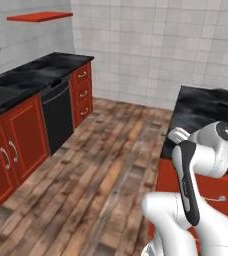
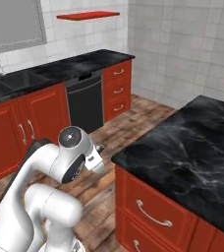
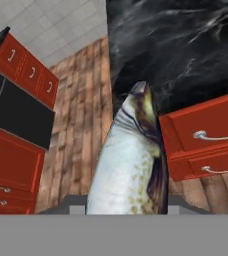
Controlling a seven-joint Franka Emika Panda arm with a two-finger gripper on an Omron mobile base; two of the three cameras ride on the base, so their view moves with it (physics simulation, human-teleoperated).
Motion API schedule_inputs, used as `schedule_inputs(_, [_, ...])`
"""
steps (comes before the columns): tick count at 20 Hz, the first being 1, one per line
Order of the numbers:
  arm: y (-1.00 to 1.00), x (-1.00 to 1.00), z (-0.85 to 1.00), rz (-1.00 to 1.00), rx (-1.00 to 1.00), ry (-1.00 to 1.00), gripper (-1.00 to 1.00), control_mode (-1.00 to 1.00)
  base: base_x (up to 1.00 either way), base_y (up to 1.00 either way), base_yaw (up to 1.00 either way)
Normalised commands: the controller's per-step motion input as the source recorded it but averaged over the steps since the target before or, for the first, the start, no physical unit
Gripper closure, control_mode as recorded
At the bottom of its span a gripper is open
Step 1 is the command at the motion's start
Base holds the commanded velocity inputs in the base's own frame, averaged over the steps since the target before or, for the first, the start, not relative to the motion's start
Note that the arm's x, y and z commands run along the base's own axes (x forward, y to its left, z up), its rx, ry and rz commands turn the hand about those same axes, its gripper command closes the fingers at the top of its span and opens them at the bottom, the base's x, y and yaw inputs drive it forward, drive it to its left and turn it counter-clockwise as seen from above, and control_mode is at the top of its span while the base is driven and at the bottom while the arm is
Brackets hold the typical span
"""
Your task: Place the fish on the counter behind the older fish on the same shelf of the fridge to maintain FIFO order. Close the fridge door when finished.
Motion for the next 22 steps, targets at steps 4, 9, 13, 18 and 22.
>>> schedule_inputs(4, [0.0, 0.0, 0.0, 0.0, 0.0, 0.0, 1.0, 1.0, 1.0, 1.0, -0.19])
schedule_inputs(9, [0.0, 0.0, 0.0, 0.0, 0.0, 0.0, 1.0, 1.0, 1.0, 1.0, -0.21])
schedule_inputs(13, [0.0, 0.0, 0.0, 0.0, 0.0, 0.0, 1.0, 1.0, 1.0, 0.94, -0.41])
schedule_inputs(18, [0.0, 0.0, 0.0, 0.0, 0.0, 0.0, 1.0, 1.0, 1.0, 0.89, -0.49])
schedule_inputs(22, [0.0, 0.0, 0.0, 0.0, 0.0, 0.0, 1.0, 1.0, 1.0, 0.85, -0.5])
